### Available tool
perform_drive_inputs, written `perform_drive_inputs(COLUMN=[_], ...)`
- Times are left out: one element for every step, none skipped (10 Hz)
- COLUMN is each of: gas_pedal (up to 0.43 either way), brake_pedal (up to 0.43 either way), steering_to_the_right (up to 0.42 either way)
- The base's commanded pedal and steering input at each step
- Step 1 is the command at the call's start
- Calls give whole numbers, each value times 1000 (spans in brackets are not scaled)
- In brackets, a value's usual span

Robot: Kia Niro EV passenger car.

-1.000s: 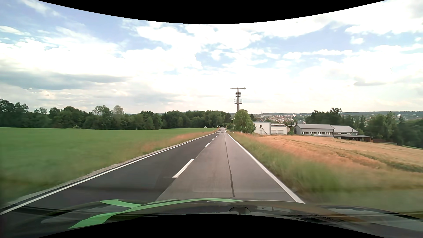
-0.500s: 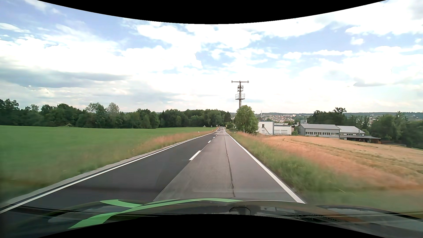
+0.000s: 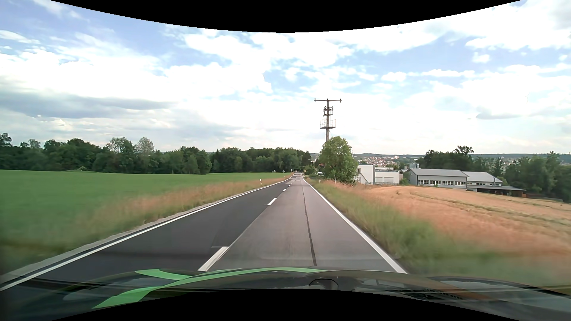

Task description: Follow the waypoints while adhering to traffic rules and regulations

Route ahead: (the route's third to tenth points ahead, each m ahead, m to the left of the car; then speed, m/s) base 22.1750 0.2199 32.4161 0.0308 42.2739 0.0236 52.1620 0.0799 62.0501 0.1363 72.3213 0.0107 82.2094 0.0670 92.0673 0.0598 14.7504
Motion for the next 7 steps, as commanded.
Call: perform_drive_inputs(gas_pedal=[0, 0, 0, 0, 0, 0, 0], brake_pedal=[0, 0, 0, 0, 0, 0, 0], steering_to_the_right=[0, -1, -1, -1, -1, -1, -2])
